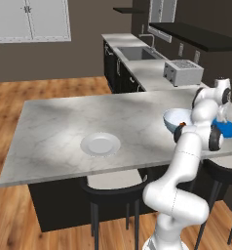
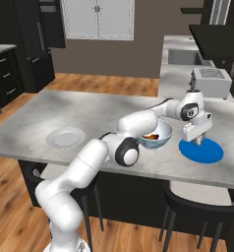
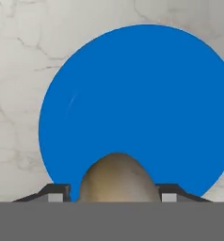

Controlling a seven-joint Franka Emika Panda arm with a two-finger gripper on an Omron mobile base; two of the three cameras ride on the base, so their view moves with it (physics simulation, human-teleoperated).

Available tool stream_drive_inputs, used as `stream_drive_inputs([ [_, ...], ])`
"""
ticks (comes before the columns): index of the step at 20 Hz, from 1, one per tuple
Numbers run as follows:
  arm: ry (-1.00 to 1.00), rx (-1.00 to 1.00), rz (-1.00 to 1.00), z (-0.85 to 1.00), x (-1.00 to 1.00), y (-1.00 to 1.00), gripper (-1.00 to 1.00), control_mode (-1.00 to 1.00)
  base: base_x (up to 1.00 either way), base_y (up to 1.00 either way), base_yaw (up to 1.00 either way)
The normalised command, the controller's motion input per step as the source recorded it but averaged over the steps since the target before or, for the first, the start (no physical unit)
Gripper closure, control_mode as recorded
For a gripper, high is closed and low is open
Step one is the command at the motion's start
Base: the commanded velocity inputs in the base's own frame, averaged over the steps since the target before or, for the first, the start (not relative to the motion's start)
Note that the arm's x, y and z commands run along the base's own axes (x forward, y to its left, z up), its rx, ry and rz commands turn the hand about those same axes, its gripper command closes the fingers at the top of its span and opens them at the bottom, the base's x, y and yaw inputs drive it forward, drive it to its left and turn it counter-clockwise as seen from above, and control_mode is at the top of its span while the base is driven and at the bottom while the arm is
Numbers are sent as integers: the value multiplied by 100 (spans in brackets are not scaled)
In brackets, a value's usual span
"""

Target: Pick the chicken drumstick and mushroom from their plates and place them in the bowl. Then put the bowl in the fridge.

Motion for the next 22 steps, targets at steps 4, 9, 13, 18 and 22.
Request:
stream_drive_inputs([
  [4,9,20,-30,27,-32,27,100,-100,0,0,0],
  [9,6,19,-33,19,-31,33,100,-100,0,0,0],
  [13,0,13,-33,15,-30,44,100,-100,0,0,0],
  [18,-6,1,-23,38,-21,35,100,-100,0,0,0],
  [22,-14,-4,-20,21,-36,48,100,-100,0,0,0],
])
